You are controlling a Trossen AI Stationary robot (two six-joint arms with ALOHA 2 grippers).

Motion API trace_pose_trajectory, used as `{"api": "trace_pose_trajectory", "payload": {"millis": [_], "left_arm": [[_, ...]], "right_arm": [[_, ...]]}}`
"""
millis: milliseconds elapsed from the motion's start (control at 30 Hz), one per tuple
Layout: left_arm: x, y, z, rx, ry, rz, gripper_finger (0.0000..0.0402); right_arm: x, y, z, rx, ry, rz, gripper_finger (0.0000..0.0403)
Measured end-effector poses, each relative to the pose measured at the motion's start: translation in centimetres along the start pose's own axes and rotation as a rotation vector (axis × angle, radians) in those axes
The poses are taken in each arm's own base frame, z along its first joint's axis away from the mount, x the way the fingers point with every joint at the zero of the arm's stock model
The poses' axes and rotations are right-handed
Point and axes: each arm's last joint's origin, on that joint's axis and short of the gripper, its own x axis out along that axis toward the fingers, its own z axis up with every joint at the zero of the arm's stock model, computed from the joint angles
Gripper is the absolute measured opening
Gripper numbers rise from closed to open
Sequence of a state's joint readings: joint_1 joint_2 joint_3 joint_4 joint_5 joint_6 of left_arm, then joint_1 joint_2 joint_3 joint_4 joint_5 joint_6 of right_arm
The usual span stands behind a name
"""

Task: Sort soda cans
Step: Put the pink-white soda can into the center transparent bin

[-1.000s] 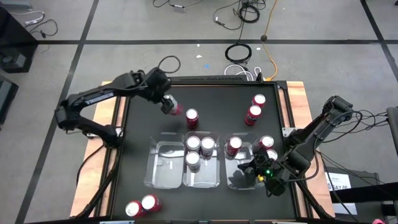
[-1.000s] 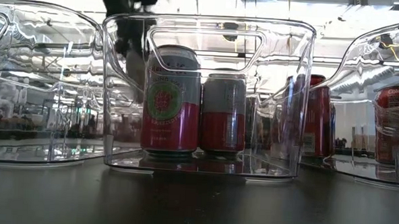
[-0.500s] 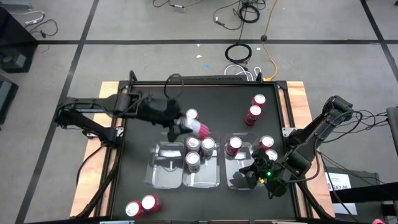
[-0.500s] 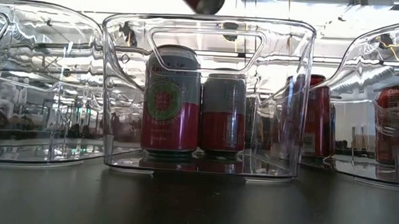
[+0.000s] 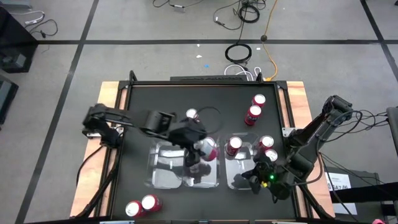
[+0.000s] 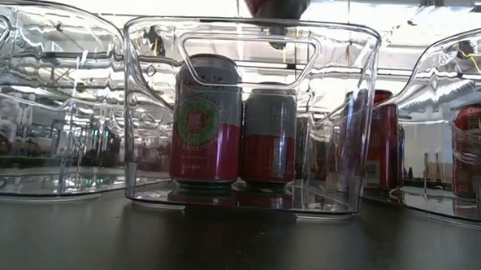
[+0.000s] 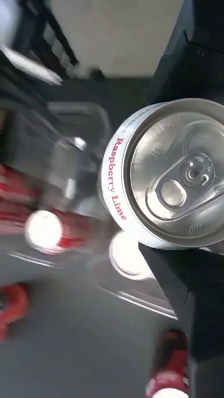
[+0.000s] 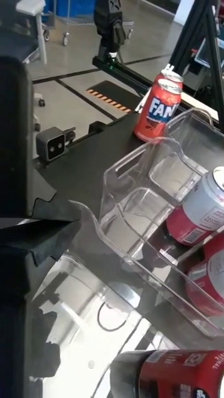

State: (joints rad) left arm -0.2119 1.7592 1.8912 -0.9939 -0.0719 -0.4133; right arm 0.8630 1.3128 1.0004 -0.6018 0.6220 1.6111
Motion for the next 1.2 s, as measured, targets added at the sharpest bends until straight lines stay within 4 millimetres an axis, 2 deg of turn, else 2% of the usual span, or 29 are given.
{"api": "trace_pose_trajectory", "payload": {"millis": [167, 300, 600, 867, 1200], "left_arm": [[3.0, -1.1, 0.7, 0.014, 0.069, 0.007, 0.0313], [5.3, -1.8, 0.5, 0.025, 0.125, -0.001, 0.0313], [9.3, -1.6, -0.7, 0.032, 0.234, 0.053, 0.0313], [13.8, -1.2, -2.0, 0.033, 0.337, 0.085, 0.0314], [16.3, -1.0, -2.9, 0.032, 0.38, 0.096, 0.0353]], "right_arm": [[-0.3, 0.0, -0.4, -0.013, 0.012, 0.009, 0.0], [-0.5, 0.0, -0.8, -0.023, 0.022, 0.016, 0.0], [-0.7, 0.0, -1.0, -0.032, 0.026, 0.021, 0.0], [-0.7, 0.0, -1.0, -0.032, 0.025, 0.021, 0.0], [-0.7, 0.1, -1.0, -0.025, 0.026, 0.027, 0.0]]}}
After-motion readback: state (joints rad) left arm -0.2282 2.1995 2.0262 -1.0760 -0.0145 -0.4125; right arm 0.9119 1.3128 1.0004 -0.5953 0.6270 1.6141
